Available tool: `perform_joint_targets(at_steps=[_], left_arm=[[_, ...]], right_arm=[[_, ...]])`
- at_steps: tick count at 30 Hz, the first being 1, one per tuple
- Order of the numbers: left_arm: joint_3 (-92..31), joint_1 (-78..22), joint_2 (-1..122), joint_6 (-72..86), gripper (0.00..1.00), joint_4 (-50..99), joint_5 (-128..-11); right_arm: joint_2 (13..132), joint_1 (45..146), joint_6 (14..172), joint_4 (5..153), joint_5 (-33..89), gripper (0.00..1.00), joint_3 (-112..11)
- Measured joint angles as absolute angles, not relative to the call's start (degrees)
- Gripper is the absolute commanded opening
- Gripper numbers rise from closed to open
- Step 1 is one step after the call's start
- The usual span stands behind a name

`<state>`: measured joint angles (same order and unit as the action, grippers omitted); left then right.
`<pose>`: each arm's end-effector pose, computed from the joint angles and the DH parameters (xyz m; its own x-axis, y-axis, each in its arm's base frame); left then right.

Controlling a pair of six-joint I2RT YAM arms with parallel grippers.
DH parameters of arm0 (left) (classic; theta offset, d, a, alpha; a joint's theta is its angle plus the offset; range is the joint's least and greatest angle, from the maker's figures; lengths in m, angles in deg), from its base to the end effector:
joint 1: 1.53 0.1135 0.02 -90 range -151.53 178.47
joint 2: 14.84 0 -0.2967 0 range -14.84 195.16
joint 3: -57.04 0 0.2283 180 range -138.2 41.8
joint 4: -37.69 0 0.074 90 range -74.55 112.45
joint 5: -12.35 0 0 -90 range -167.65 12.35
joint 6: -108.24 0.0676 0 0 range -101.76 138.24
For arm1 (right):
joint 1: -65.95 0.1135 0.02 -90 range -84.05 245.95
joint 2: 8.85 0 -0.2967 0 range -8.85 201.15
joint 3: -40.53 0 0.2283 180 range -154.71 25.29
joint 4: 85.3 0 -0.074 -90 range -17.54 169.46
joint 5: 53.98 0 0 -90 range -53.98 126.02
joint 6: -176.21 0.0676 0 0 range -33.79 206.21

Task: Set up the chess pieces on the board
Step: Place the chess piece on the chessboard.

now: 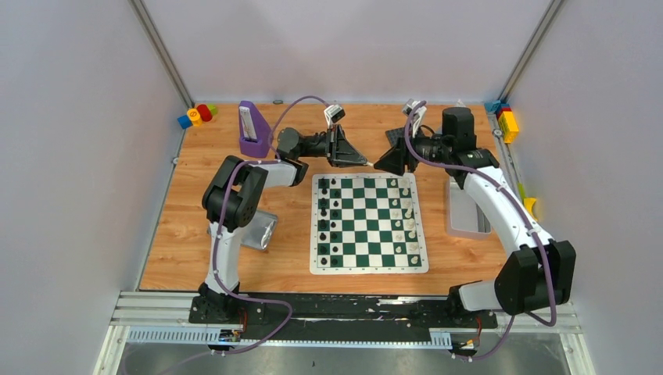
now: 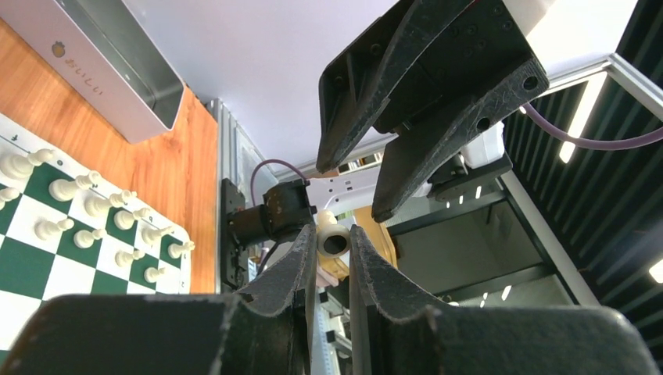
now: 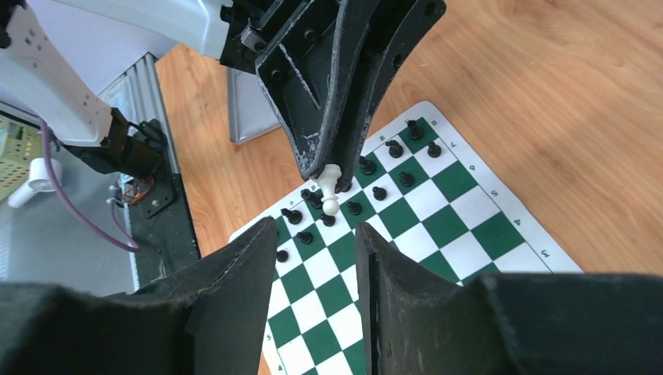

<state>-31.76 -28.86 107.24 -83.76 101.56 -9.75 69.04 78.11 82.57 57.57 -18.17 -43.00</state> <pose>0.3746 -0.2641 0.2902 -0.9560 0.0798 -0.2822 0.2590 -0.2219 -0.9401 0.2639 0.1129 0.3667 -0.4589 -0.1369 -0.8779 -0.8301 0.4185 0.3686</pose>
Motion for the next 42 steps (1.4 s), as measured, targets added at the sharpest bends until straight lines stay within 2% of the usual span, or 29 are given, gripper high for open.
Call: perform_joint_targets(at_steps=[17, 28, 42], left_arm=[[-31.0, -28.9, 107.1, -83.6, 0.0, 101.3, -10.5], [-31.0, -28.9, 106.8, -83.4, 0.0, 101.0, -10.5], [-31.0, -29.3, 106.8, -83.2, 0.0, 101.0, -10.5]], right_arm=[[74.4, 78.0, 87.2, 60.1, -23.4, 0.41, -43.0], [75.4, 78.0, 88.6, 60.8, -25.9, 0.31, -43.0], [77.5, 78.0, 90.2, 62.5, -27.6, 0.23, -43.0]])
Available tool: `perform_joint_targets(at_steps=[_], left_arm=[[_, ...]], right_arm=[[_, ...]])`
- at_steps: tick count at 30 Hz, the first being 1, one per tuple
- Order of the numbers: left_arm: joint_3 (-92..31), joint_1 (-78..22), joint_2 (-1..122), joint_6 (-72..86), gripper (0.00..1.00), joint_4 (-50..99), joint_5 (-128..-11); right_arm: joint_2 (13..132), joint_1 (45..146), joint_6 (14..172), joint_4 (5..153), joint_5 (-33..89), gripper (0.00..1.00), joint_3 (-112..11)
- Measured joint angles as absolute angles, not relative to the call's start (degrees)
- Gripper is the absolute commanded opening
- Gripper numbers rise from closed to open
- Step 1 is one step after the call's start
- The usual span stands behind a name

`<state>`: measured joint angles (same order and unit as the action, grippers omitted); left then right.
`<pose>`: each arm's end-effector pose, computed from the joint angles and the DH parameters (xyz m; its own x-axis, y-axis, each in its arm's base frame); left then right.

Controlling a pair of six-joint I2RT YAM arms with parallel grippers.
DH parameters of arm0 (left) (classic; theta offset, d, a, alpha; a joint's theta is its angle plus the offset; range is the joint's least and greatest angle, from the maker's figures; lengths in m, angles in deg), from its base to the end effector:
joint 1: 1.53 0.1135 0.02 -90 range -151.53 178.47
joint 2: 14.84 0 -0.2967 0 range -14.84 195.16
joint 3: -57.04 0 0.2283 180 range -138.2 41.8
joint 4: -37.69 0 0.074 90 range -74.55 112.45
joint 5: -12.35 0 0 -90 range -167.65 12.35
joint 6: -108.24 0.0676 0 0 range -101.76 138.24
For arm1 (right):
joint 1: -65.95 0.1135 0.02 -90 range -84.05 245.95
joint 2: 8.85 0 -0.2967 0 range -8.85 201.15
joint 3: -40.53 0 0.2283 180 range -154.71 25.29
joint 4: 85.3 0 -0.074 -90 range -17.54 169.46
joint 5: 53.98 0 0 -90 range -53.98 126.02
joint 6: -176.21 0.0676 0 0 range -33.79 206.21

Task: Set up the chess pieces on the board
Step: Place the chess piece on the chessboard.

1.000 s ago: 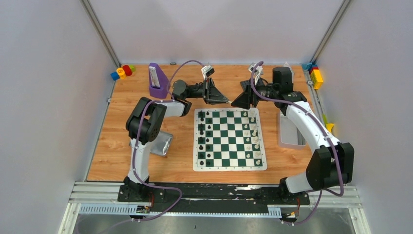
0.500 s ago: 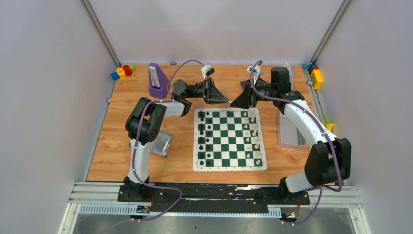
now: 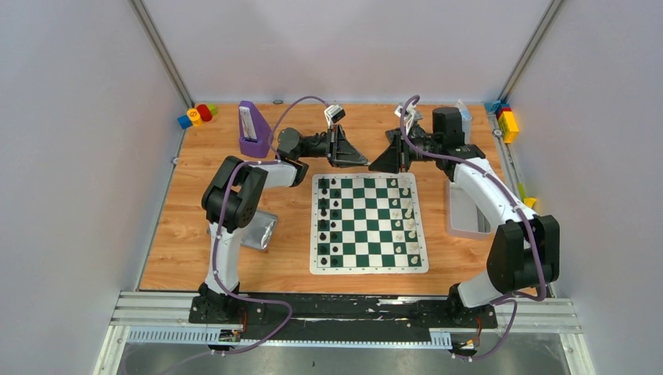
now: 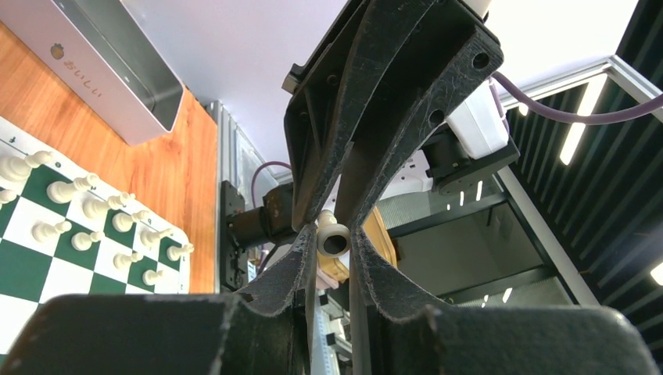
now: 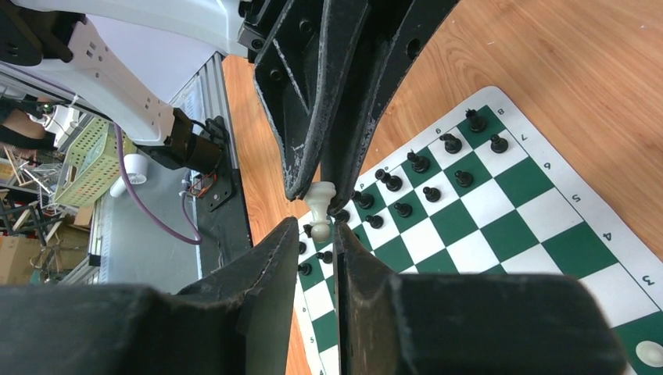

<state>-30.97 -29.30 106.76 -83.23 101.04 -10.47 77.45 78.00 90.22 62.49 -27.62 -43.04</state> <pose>0.3715 -0.2660 0.2896 -0.9583 0.0750 -0.2758 0.2537 -0.2208 -0.9418 0.2946 0.1248 0.3391 -0.6154 -0.0996 -0.7819 -0.7699 0.2886 0.5692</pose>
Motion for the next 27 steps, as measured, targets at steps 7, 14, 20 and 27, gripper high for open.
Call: perform_joint_targets(at_steps=[7, 14, 20, 27], left_arm=[[-31.0, -29.3, 106.8, -83.2, 0.0, 101.1, -10.5], [-30.9, -29.3, 106.7, -82.9, 0.09, 101.1, -10.5], [-29.8, -29.3, 105.2, -78.9, 0.34, 98.6, -10.5], [-28.7, -29.3, 100.7, -68.6, 0.53, 88.9, -9.6]], right_arm=[[78.1, 78.0, 90.6, 62.8, -28.0, 0.11, -43.8], [78.2, 78.0, 90.6, 62.8, -28.2, 0.0, -43.8], [78.0, 78.0, 89.2, 62.3, -28.1, 0.0, -43.8], [74.0, 77.3, 83.8, 58.2, -28.1, 0.0, -43.8]])
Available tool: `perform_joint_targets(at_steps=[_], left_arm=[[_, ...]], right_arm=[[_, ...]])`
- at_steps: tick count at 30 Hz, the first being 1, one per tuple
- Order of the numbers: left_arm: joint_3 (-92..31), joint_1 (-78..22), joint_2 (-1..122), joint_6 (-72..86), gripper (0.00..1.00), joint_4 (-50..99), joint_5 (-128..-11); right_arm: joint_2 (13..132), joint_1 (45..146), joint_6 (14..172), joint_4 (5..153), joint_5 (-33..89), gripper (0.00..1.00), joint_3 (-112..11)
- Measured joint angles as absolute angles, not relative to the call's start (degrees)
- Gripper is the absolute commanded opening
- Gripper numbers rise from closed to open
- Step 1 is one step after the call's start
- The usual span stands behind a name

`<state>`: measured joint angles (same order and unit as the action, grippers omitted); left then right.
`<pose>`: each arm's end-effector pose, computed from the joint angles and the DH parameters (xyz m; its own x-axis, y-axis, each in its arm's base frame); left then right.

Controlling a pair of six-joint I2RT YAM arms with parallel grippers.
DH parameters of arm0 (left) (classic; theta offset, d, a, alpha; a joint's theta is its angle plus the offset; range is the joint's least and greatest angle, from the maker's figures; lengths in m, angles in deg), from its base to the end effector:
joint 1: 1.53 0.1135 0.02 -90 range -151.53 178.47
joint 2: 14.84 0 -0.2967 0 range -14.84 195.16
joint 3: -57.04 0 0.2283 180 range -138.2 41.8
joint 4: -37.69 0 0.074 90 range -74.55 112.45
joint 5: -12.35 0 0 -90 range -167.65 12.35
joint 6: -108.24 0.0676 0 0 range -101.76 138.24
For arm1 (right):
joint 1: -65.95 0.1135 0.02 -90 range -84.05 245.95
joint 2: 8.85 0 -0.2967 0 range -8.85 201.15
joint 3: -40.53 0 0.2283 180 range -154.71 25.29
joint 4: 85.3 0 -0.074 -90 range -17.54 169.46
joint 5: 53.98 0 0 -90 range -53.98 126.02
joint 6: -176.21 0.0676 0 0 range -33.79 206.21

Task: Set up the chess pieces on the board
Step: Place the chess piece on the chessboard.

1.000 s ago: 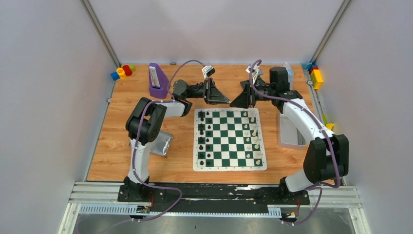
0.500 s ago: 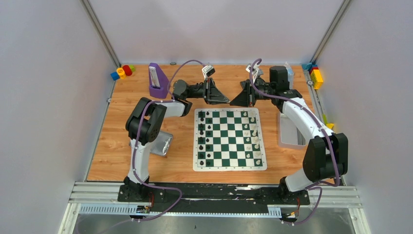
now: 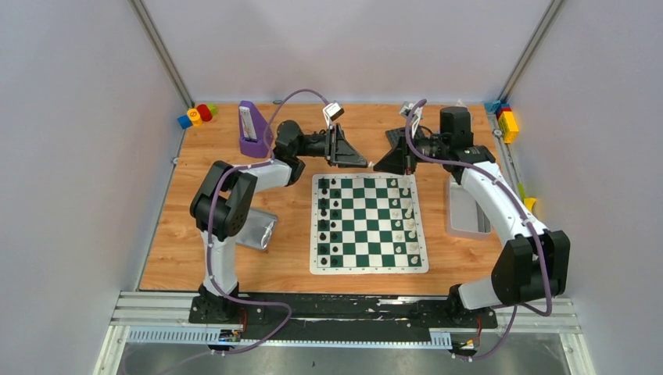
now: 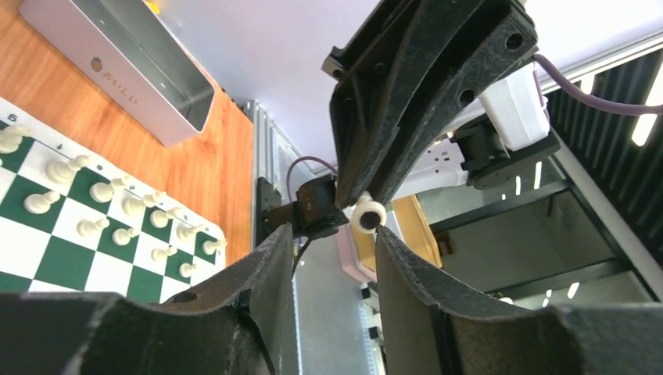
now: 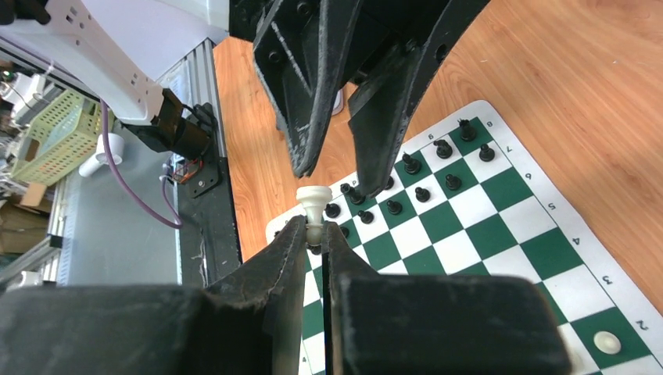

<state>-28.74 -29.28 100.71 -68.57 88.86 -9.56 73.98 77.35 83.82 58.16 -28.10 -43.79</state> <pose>0.3589 -0.2597 0.3040 -0.9188 0.0624 -0.3898 0.3746 -0.1736 -0.9108 0.2781 0.1181 0.3544 -0.5288 -0.1252 -0.8395 -0.8311 0.2773 0.4821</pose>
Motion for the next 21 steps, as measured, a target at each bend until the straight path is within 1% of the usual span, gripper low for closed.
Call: perform_joint_targets(at_steps=[5, 7, 11, 13, 16, 19, 21], left_arm=[[-28.6, -29.1, 97.1, -57.7, 0.62, 76.9, -9.4], [-28.6, -28.9, 95.2, -51.2, 0.65, 69.3, -9.7], [-31.1, -28.4, 91.2, -31.4, 0.68, 45.6, -12.6], [-35.0, -28.3, 89.9, -19.9, 0.71, 31.7, -16.0], [-39.2, -28.0, 87.2, -5.6, 0.78, 15.7, -21.6], [-42.4, -27.5, 84.3, 5.4, 0.83, 3.4, -27.5], [-43.5, -26.9, 82.7, 10.7, 0.86, -2.1, -31.2]], right_arm=[[70.0, 77.0, 78.1, 52.8, -27.2, 0.0, -43.8], [68.5, 77.0, 75.0, 49.9, -26.1, 0.0, -43.5], [65.8, 77.2, 67.1, 41.7, -21.7, 0.0, -42.7], [65.6, 77.9, 63.3, 37.3, -17.9, 0.0, -42.5], [65.5, 79.7, 58.7, 31.9, -11.6, 0.0, -40.6], [64.6, 83.2, 54.9, 27.6, -4.5, 0.0, -36.2], [63.8, 85.9, 53.2, 25.0, -0.6, 0.0, -33.8]])
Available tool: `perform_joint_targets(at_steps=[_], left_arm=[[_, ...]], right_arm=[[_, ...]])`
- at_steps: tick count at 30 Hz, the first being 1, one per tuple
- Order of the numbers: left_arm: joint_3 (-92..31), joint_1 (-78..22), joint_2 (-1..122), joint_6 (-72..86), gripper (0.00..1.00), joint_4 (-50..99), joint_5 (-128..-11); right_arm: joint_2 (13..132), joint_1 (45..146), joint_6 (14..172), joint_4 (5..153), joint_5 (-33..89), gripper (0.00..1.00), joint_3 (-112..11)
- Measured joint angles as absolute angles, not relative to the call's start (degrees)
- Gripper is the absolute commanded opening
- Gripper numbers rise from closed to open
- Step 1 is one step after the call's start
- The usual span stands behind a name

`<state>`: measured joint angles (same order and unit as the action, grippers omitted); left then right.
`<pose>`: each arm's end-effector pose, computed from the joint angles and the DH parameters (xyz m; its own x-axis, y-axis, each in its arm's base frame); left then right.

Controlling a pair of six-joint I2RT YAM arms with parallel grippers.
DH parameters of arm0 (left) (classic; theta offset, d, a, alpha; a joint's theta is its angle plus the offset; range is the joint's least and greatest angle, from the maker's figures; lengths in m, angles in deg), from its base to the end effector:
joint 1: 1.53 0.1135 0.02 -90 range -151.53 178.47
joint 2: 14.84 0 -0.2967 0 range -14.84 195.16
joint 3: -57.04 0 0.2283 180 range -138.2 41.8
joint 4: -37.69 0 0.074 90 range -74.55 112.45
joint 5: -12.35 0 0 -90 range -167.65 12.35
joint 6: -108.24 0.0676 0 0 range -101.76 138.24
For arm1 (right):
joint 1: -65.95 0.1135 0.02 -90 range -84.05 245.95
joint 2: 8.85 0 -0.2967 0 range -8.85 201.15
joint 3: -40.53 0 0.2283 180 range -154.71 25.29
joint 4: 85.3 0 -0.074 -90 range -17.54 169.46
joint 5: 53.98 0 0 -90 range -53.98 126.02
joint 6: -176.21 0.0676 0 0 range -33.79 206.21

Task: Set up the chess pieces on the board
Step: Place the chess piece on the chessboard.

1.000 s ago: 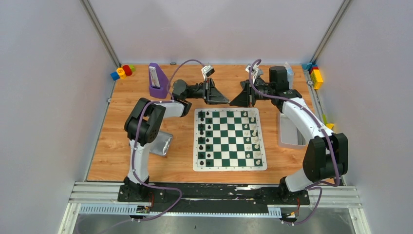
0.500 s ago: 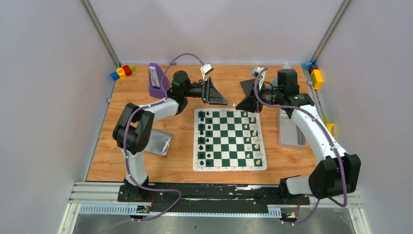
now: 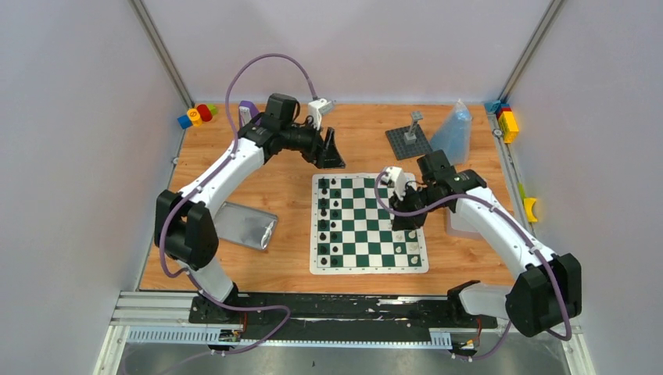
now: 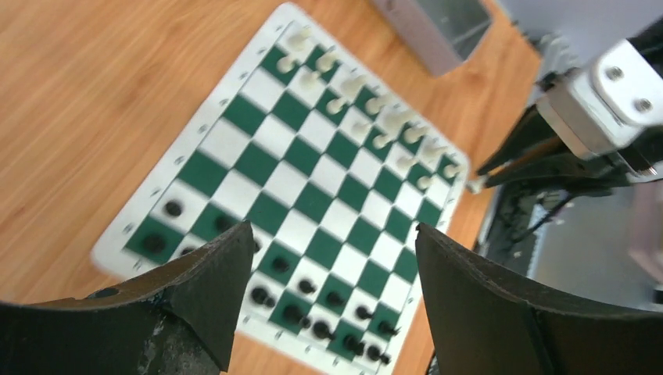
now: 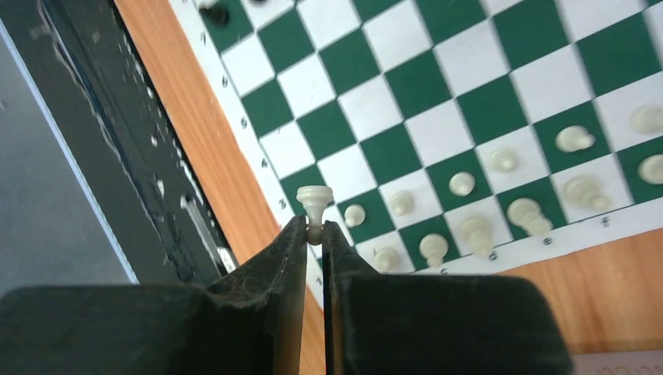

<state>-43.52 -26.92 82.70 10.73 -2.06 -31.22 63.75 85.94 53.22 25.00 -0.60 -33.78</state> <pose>0.3255 -0.2087 0.3475 -0.6428 0.2054 -0.7380 0.7425 0.4040 -0.5343 0.1813 0.1088 0.2845 -0.4670 -0.6349 -0.6155 -0.8807 0.3960 0.2598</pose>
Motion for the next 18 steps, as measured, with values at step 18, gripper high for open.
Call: perform_joint_targets(at_steps=[18], left_arm=[[-43.5, -17.3, 68.7, 26.4, 1.0, -19.0, -56.0]], right_arm=[[70.6, 104.9, 49.2, 16.7, 21.7, 0.0, -26.0]])
